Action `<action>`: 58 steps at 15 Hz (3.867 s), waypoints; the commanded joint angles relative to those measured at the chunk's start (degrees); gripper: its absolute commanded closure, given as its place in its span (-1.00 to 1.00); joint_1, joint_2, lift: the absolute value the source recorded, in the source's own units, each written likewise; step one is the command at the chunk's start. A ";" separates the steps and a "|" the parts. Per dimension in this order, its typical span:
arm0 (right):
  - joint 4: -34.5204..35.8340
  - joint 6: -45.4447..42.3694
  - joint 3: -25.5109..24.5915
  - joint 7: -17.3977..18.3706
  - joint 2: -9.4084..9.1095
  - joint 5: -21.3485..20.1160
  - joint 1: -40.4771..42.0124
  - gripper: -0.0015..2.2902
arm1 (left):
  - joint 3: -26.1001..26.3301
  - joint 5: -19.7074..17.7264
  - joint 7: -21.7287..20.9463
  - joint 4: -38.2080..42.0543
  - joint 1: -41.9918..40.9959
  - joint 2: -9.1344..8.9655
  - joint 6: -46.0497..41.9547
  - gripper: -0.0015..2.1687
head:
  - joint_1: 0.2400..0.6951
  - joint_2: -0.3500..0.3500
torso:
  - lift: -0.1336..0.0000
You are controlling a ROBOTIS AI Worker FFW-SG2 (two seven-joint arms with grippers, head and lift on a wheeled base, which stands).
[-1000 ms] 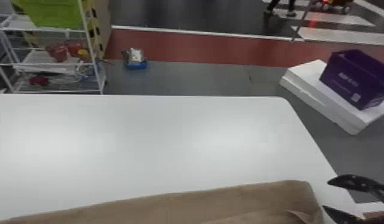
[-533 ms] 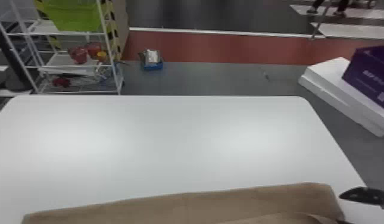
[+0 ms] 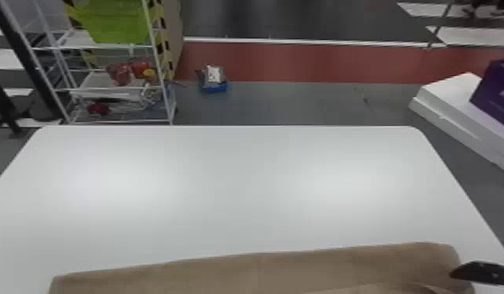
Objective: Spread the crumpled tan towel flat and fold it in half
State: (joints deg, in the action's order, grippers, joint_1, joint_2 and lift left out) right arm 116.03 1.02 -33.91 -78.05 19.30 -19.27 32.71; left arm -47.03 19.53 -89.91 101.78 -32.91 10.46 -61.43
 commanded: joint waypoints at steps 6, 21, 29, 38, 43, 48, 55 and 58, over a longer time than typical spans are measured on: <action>-1.16 0.00 0.68 -0.28 0.12 -0.68 -0.89 -0.35 | 0.01 -0.19 -0.66 -0.10 0.22 0.09 -0.14 -0.86 | 1.00 -0.09 | -0.84; -1.42 1.41 2.97 -0.28 0.30 -3.84 -0.72 -0.25 | 0.01 -0.28 -0.66 -0.53 0.22 0.35 -0.14 -0.86 | 1.00 -0.05 | -0.84; -1.25 -1.23 1.74 -0.28 0.39 -2.35 -0.98 -0.05 | 0.01 -0.45 -0.66 -1.24 0.39 0.70 -0.14 -0.86 | 1.00 -0.01 | -0.84; 0.16 -12.66 -2.39 -0.28 0.47 -3.67 5.70 -0.06 | -0.08 -0.37 -0.66 -1.06 1.19 0.61 -0.14 -0.86 | 1.00 -0.11 | -0.84; 0.33 -12.66 -2.30 -0.28 0.30 -3.75 6.75 -0.06 | -0.35 -0.37 -0.66 -1.15 1.19 0.70 -0.14 -0.86 | 1.00 -0.09 | -0.84; 1.83 -11.25 -2.92 -0.28 0.30 -2.96 7.19 -0.06 | -0.26 -0.28 -0.66 -1.15 1.19 0.70 0.04 -0.86 | 1.00 -0.09 | -0.84; 2.18 -9.84 -1.69 -0.28 0.30 -3.84 7.45 -0.06 | -0.52 -0.28 -0.66 -1.15 1.19 0.70 0.04 -0.86 | 1.00 -0.04 | -0.84; 2.09 -9.49 -1.07 -0.28 0.30 -5.07 7.54 -0.06 | -0.43 -0.28 -0.66 -1.15 1.19 0.70 0.04 -0.86 | 1.00 -0.03 | -0.84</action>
State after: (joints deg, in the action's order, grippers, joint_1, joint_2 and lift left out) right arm 118.21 -8.55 -35.44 -78.05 19.59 -23.44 40.20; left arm -47.54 19.25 -89.91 100.63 -31.73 11.16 -61.50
